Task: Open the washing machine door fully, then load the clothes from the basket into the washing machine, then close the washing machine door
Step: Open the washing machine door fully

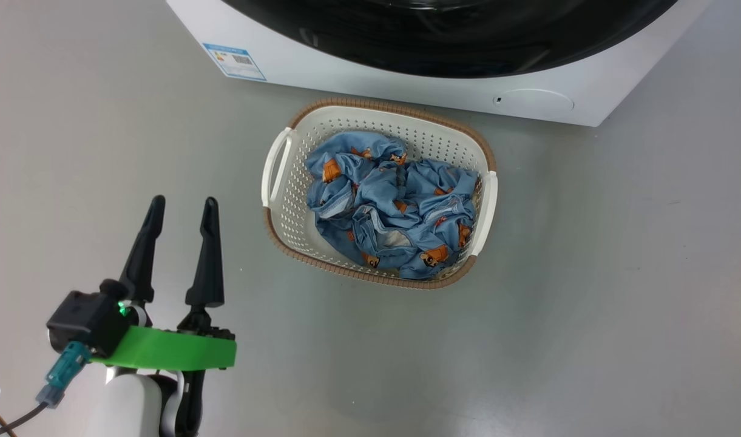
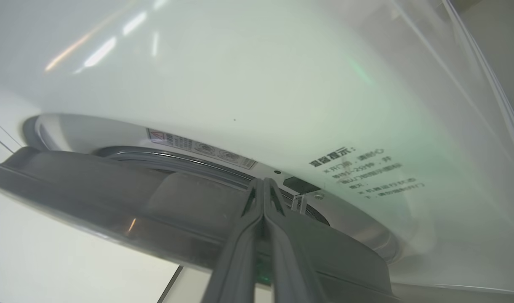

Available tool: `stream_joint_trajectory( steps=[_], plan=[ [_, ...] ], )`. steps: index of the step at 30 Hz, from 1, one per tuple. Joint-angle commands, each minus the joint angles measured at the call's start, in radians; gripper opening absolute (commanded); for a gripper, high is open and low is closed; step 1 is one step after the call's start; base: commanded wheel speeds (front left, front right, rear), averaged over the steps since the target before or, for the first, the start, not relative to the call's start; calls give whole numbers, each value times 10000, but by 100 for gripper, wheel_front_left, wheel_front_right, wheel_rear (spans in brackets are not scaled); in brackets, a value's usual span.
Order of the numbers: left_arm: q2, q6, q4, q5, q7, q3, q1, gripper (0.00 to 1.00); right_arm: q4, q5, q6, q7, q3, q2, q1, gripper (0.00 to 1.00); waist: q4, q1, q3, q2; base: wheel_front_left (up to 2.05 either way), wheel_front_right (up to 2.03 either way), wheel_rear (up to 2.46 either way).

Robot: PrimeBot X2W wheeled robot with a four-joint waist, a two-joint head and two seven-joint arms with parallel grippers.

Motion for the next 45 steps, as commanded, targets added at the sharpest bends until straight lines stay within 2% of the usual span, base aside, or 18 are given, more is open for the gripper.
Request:
stream_joint_trajectory(
  steps=[1, 14, 21, 28, 45],
  plan=[
    [198, 96, -260, -73, -92, 292, -172, 100, -203, 133, -9, 169, 144, 9, -232, 0, 24, 0, 46, 0, 0, 0, 0],
    [197, 157, -191, -271, -92, 178, -296, 100, 309, 877, -9, 1485, 259, 48, -1113, 0, 178, 0, 291, 0, 0, 0, 0],
    [197, 173, -26, -287, -92, 180, -257, 100, 396, 1060, -9, 2098, 459, 133, -1018, 0, 141, 0, 38, 0, 0, 0, 0],
    [197, 130, 177, -151, -92, 315, -106, 100, 45, 1475, -9, 2933, 692, 313, -122, 0, -60, 0, -589, 0, 0, 0, 0],
    [197, -24, 596, 209, -92, 538, 714, 100, -1044, 2135, -9, 3751, 941, 738, 2617, 0, -137, 0, -2171, 0, 0, 0, 0]
  ],
)
